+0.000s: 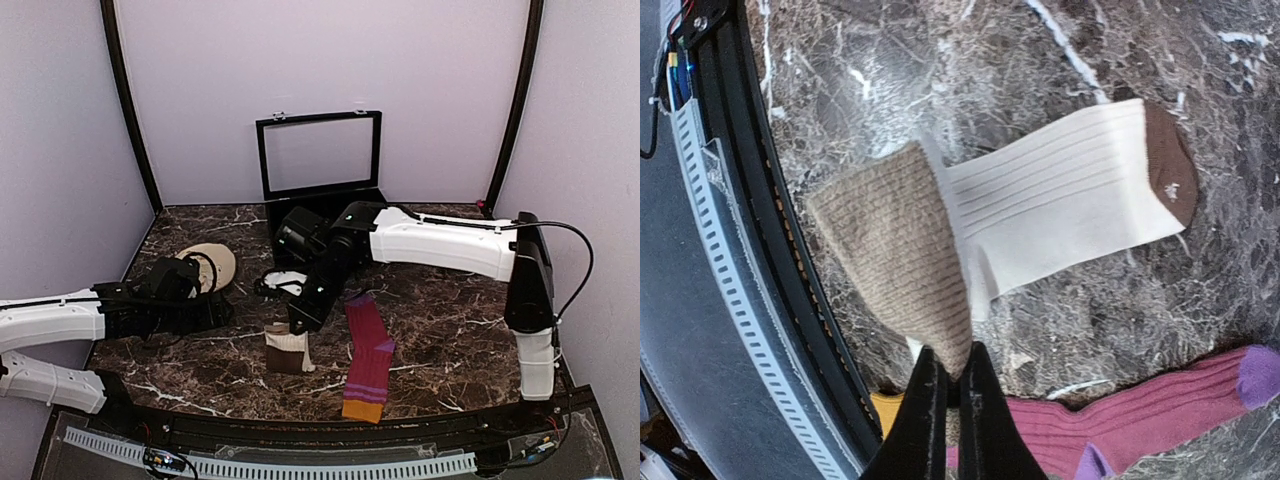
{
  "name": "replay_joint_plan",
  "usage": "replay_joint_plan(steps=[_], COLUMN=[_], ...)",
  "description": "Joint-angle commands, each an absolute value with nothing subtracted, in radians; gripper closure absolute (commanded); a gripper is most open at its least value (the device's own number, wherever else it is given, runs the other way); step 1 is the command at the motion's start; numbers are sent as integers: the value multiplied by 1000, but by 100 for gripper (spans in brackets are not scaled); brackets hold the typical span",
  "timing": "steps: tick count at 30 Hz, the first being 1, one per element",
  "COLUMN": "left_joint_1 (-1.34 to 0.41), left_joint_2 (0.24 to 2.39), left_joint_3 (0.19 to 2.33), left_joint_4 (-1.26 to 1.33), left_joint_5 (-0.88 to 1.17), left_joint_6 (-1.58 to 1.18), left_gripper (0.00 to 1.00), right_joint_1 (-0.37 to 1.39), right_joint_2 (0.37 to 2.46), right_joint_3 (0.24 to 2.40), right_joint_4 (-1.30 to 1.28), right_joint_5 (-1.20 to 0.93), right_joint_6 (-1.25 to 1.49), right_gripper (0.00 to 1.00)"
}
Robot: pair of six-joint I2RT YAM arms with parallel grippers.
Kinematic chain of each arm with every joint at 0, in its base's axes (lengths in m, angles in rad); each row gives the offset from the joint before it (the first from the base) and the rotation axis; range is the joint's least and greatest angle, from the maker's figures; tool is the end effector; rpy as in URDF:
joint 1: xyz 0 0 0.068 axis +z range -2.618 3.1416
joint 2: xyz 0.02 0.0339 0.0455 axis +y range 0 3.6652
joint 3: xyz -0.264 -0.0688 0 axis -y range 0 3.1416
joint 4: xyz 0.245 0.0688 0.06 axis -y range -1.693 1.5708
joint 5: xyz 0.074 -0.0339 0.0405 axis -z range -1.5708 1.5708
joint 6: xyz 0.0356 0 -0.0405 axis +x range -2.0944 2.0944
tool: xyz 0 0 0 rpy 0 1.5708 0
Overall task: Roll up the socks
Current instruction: Fold the sock at the center of the board.
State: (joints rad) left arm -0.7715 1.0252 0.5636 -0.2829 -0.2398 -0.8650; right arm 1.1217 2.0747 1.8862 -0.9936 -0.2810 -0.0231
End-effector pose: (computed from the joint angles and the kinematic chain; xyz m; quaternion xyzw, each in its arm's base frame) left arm 0.1557 -0.1396 0.2102 -0.0905 0.9060 -0.2161 0.3524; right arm 0.1823 0.4010 0.2576 -0.5490 0.8020 0.2170 0.0914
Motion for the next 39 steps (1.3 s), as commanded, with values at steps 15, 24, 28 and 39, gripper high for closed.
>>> replay_joint_plan(steps=[15, 24, 28, 39], left_joint_1=[-795, -815, -826, -859], left_joint_2=[1173, 1195, 1215, 1281], left_joint_3=[585, 594, 609, 654], left_joint_4=[-165, -142, -131, -92], left_joint_5=[-189, -170, -163, -140], left_joint_6=[-865, -846, -837, -804], left_gripper=[24, 24, 24, 24], right_joint_1=[1042, 1040, 1039, 1030], right_joint_2=[2169, 2186, 2210, 2246], right_joint_3=[1942, 1919, 1925, 1904], right_joint_4=[-938, -878, -877, -853], right_joint_5=[-241, -125, -128, -122], right_joint_6=[-92, -96, -101, -95], right_gripper=[100, 100, 100, 94])
